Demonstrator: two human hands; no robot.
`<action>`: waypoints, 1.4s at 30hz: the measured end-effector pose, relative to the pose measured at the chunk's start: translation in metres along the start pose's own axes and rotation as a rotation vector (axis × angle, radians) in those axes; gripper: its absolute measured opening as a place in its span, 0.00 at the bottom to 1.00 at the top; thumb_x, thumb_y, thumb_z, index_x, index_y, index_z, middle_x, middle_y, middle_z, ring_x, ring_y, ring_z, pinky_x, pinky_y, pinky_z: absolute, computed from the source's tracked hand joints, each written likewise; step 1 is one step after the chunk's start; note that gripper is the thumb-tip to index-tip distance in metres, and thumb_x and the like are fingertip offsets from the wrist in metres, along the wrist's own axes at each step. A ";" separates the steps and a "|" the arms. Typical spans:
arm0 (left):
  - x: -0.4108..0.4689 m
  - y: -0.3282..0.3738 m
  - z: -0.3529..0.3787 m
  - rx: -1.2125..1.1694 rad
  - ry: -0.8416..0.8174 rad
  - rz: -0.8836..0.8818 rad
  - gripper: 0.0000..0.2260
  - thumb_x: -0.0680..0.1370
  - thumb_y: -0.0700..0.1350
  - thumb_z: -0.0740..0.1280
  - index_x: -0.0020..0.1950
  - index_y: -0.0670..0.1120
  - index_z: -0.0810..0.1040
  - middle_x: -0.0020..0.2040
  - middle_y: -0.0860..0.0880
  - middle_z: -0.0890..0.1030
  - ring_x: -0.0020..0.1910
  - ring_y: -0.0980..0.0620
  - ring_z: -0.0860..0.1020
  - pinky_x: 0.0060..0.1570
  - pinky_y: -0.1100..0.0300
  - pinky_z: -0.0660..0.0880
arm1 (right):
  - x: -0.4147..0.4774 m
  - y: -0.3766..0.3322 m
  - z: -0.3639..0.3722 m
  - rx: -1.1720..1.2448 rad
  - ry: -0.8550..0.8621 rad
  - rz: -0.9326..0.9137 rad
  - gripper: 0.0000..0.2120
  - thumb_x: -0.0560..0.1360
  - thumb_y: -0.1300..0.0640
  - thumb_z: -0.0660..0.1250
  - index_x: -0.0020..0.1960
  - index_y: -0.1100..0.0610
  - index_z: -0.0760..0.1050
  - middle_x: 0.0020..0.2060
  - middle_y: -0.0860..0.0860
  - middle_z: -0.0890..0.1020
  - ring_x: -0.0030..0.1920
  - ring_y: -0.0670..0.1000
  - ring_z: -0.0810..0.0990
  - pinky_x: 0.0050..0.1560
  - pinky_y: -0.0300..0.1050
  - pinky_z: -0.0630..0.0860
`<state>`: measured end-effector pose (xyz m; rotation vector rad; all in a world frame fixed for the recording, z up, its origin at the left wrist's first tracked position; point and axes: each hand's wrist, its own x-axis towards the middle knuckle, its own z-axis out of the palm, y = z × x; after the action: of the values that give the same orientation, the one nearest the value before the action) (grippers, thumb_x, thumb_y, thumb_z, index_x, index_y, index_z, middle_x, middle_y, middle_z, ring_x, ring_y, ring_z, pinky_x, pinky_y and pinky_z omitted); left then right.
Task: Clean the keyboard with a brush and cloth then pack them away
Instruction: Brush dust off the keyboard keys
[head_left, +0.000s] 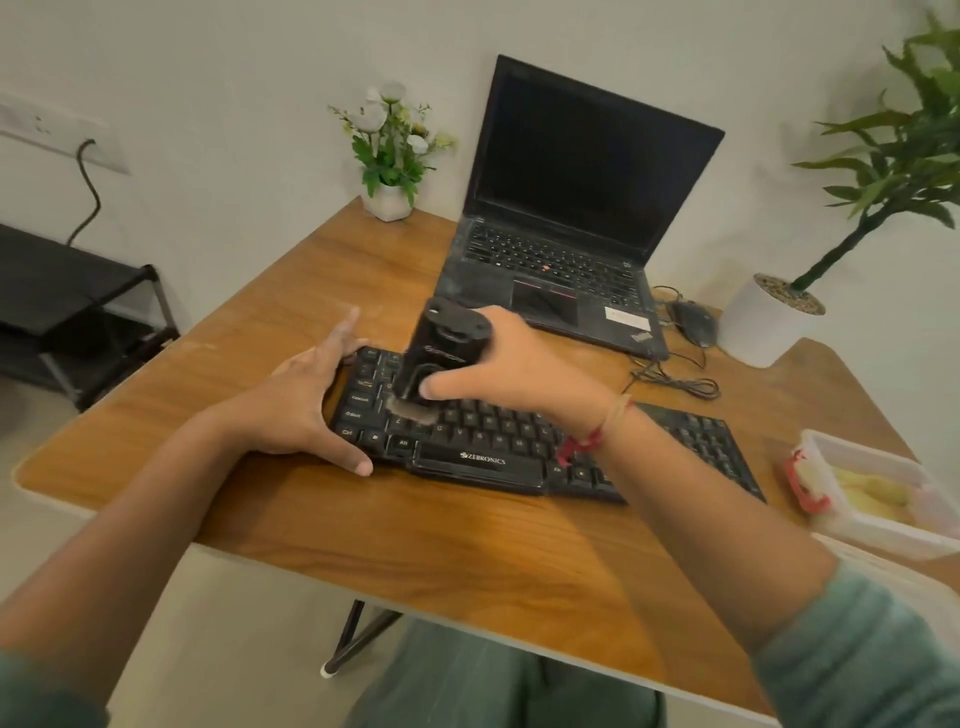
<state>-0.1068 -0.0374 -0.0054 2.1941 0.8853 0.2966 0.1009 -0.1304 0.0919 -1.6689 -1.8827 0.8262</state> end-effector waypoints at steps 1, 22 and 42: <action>0.001 -0.001 0.000 -0.006 0.010 0.011 0.67 0.50 0.69 0.78 0.74 0.64 0.33 0.74 0.61 0.56 0.73 0.55 0.56 0.74 0.49 0.52 | 0.009 -0.006 0.009 0.011 0.002 -0.021 0.11 0.67 0.60 0.75 0.47 0.61 0.78 0.42 0.53 0.84 0.43 0.51 0.83 0.45 0.49 0.79; 0.000 0.003 0.001 0.003 0.039 -0.001 0.72 0.45 0.74 0.73 0.76 0.58 0.33 0.72 0.59 0.61 0.67 0.61 0.58 0.71 0.57 0.49 | -0.009 0.006 -0.011 -0.355 -0.222 0.166 0.13 0.67 0.57 0.75 0.38 0.52 0.69 0.32 0.44 0.75 0.31 0.43 0.74 0.25 0.31 0.66; -0.002 0.006 0.001 0.001 0.050 -0.017 0.69 0.47 0.69 0.76 0.77 0.58 0.37 0.76 0.54 0.59 0.68 0.61 0.58 0.73 0.52 0.52 | -0.067 0.050 -0.062 -0.246 -0.120 0.174 0.16 0.64 0.53 0.75 0.48 0.58 0.78 0.40 0.52 0.84 0.42 0.52 0.82 0.43 0.49 0.79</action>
<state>-0.1044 -0.0420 -0.0023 2.1873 0.9315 0.3444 0.1881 -0.1856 0.1012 -1.9958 -2.0086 0.8051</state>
